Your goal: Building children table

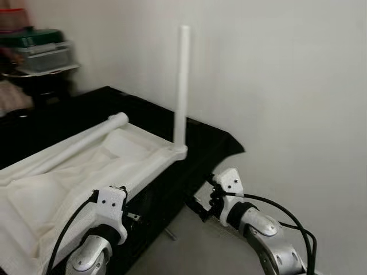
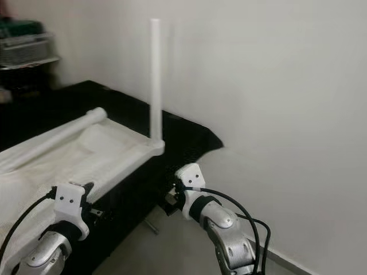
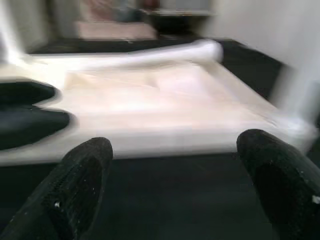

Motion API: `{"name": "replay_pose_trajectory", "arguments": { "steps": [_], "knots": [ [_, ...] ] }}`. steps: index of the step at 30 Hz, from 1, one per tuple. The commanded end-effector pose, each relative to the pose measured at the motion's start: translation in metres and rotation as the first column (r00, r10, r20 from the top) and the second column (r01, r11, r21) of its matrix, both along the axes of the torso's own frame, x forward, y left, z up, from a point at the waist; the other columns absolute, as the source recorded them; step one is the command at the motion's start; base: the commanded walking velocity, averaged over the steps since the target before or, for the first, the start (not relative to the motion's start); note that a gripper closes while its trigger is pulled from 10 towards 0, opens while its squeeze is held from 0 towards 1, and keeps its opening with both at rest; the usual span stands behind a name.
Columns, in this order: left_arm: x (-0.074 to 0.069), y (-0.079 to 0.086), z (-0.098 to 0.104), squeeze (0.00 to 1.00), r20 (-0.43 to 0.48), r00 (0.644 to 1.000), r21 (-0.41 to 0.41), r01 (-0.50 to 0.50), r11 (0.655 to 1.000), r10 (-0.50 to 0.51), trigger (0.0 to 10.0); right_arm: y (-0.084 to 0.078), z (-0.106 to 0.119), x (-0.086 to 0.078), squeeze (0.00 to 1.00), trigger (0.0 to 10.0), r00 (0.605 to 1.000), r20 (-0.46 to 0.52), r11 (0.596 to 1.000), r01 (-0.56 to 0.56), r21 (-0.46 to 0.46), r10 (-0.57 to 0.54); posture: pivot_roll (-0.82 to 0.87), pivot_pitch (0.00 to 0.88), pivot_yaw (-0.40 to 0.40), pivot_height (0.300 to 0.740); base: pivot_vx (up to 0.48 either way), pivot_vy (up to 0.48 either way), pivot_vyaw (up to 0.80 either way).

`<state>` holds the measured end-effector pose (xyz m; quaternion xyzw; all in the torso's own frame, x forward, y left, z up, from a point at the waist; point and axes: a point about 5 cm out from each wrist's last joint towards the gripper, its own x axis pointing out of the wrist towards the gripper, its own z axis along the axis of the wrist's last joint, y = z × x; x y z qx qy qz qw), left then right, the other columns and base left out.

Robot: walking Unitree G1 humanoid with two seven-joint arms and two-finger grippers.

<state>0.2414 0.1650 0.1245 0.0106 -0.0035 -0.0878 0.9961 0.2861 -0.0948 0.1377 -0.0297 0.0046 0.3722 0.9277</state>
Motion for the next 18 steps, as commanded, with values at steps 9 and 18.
{"name": "replay_pose_trajectory", "arguments": {
  "steps": [9,18],
  "knots": [
    [-0.0029,-0.0111,0.0037,0.00,0.023,0.996,0.028,0.080,0.996,-0.081,10.0,-0.0104,-0.0021,-0.0017,0.00,10.0,1.000,-0.012,1.000,-0.013,-0.010,0.013,-0.03,0.000,-0.047,0.740,0.067,-0.046,0.80],
    [-0.0009,-0.0120,0.0018,0.00,0.009,0.997,0.036,0.077,0.996,-0.078,10.0,-0.0098,-0.0023,-0.0025,0.00,10.0,0.999,-0.006,0.999,-0.039,-0.023,0.039,-0.03,0.000,-0.049,0.740,0.000,-0.330,0.80]
  ]
}}
